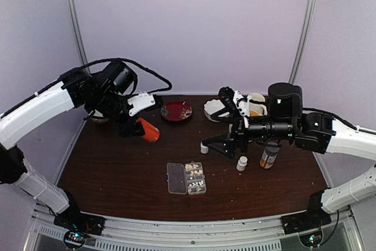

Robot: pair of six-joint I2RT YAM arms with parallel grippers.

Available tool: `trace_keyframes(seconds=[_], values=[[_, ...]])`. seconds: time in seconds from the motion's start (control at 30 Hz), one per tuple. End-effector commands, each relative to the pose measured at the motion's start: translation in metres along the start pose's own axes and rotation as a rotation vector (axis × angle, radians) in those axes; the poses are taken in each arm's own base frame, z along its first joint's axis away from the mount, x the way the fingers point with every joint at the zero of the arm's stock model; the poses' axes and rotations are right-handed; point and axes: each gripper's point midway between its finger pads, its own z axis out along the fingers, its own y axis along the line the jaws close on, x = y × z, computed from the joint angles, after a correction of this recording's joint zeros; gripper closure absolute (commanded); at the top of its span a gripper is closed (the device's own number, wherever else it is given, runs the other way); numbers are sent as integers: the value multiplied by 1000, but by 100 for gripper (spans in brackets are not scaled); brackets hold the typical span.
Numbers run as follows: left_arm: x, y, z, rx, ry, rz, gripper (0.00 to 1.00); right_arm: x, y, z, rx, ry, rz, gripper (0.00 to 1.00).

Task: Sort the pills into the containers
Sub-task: Place the pill bottle at the center of the board.

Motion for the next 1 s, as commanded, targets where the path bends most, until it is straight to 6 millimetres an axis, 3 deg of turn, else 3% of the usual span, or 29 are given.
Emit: trace_keyframes(seconds=[0.0,0.17,0.33,0.67,0.7,0.9,0.97], values=[[41,9,24,71,203,-215,100,18,-24,1,132,83,73,5],[57,20,56,136,336,-313,100,27,-26,-6,159,79,85,5],[56,33,80,143,388,-361,100,38,-29,-13,184,88,92,5],[79,34,117,120,506,-388,96,48,-32,-23,219,97,88,5],[79,34,119,117,508,-392,92,48,-32,-23,220,97,87,5],[79,31,119,126,488,-403,45,44,-32,-22,218,96,84,5],[78,31,117,119,475,-407,34,44,-32,-22,218,96,84,6]])
